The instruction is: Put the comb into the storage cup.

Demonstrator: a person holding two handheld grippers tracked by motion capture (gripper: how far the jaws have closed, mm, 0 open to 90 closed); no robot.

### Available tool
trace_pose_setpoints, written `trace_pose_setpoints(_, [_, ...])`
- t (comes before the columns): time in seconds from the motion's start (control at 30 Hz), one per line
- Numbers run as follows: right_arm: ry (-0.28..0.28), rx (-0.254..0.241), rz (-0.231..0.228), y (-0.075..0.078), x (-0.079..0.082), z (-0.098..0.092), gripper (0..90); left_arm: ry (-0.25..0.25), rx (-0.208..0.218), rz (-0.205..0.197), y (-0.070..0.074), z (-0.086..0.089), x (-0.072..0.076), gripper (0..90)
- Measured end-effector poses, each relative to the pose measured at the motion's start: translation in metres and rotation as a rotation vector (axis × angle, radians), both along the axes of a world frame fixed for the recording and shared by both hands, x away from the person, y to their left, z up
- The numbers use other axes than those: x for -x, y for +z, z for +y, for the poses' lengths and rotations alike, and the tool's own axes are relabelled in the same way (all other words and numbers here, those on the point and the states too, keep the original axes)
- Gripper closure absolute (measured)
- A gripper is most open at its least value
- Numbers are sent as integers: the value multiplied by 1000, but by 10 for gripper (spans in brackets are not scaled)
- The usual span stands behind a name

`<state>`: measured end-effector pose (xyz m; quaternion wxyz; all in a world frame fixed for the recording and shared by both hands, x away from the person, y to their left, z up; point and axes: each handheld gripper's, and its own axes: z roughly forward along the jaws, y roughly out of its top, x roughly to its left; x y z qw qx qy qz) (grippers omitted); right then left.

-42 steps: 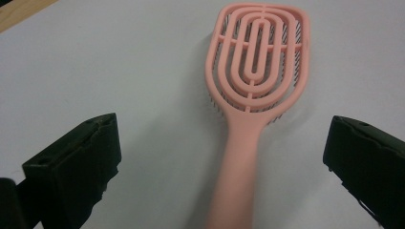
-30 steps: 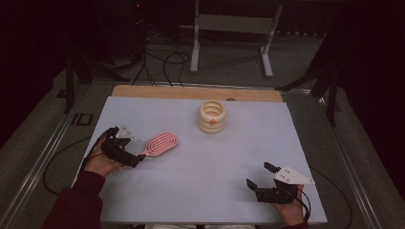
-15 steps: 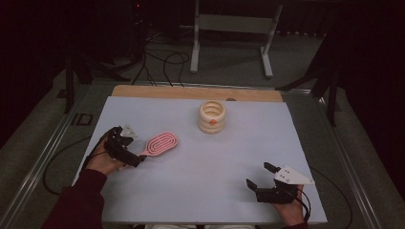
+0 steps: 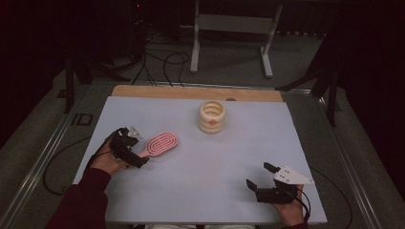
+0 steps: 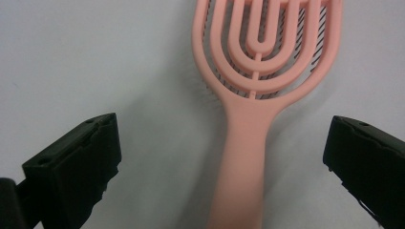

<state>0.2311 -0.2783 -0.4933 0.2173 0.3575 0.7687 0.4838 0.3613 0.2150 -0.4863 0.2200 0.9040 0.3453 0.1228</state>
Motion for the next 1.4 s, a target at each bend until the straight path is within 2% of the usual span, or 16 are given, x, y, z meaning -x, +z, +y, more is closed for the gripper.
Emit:
trace_pose_setpoints(0.33, [2,1,2,0,0,0,93,3,-24,68,-6,0,-5,8])
trace_pose_setpoints(0.67, [3,1,2,0,0,0,93,15,-53,85,-7,-3,-8,5])
trace_pose_setpoints(0.97, [4,4,4,-1,0,0,93,5,-86,122,-9,-9,-11,5])
trace_pose_setpoints(1.4, [5,0,10,-1,0,1,93,8,-114,153,-12,-11,-16,21])
